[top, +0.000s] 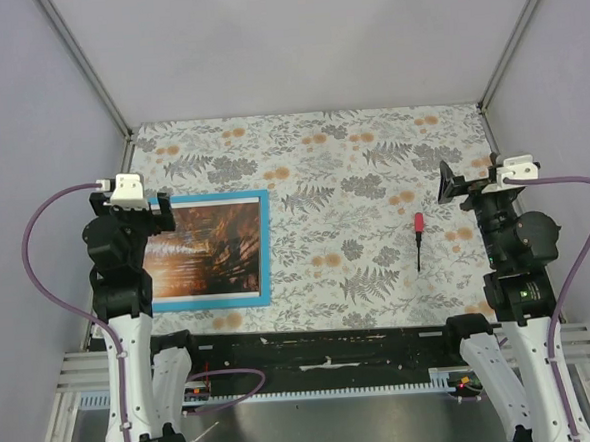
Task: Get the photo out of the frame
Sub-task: Move the photo frame to the center of the board.
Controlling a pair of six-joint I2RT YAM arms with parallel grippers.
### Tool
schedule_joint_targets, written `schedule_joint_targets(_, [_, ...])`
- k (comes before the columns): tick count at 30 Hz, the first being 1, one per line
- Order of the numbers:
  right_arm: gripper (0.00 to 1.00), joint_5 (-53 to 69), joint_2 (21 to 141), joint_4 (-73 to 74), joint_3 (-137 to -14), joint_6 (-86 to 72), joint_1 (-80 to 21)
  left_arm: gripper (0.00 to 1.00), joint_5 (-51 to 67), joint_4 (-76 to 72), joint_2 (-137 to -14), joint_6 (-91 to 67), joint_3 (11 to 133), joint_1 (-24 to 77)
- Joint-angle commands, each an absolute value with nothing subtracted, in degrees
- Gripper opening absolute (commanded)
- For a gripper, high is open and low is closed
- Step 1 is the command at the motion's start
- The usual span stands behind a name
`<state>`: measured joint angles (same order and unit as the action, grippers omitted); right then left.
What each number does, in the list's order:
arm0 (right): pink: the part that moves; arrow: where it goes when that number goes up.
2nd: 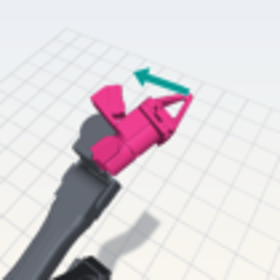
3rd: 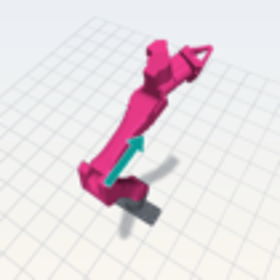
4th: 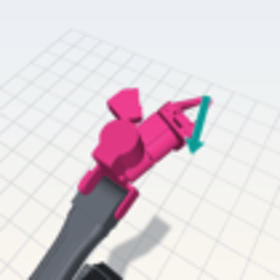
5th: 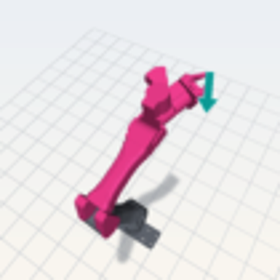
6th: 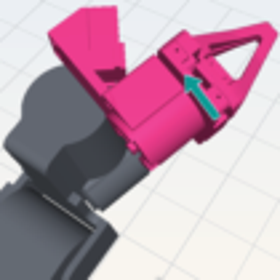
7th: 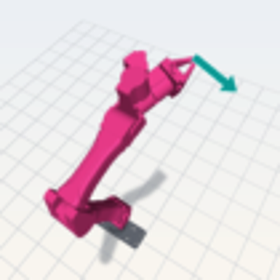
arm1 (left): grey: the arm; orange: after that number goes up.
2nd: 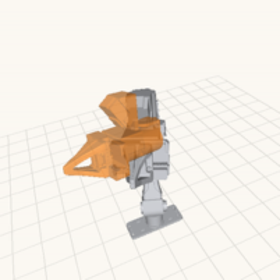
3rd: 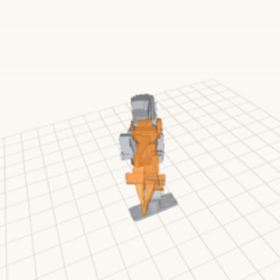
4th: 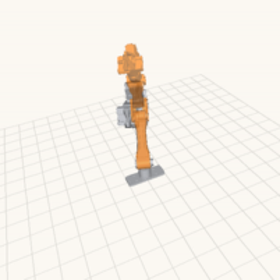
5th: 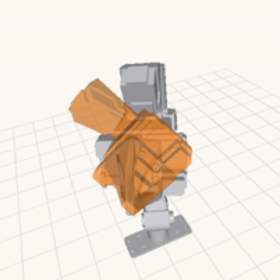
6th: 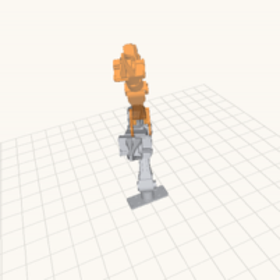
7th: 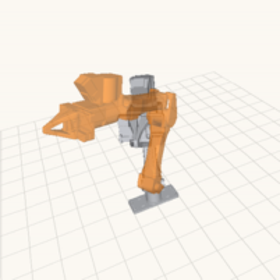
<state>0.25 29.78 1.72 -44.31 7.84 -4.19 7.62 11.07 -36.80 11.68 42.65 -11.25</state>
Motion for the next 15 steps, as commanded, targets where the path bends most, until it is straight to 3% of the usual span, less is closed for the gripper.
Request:
schedule_joint_targets(1, [0.98,-3.3,30.0,4.8,-45.5,5.1,-4.7,1.0,8.3,9.9,-36.7,9.8,42.8,-11.9])
schedule_joint_targets(9, [0.98,2.6,30.9,2.5,-41.8,11.9,-4.7,1.0,10.0,10.8,-36.6,10.1,43.1,-12.7])
schedule_joint_targets(15, [0.98,20.4,31.7,6.7,-40.7,16.3,-4.8,1.0,10.7,12.1,-37.9,12.4,42.7,-13.6])
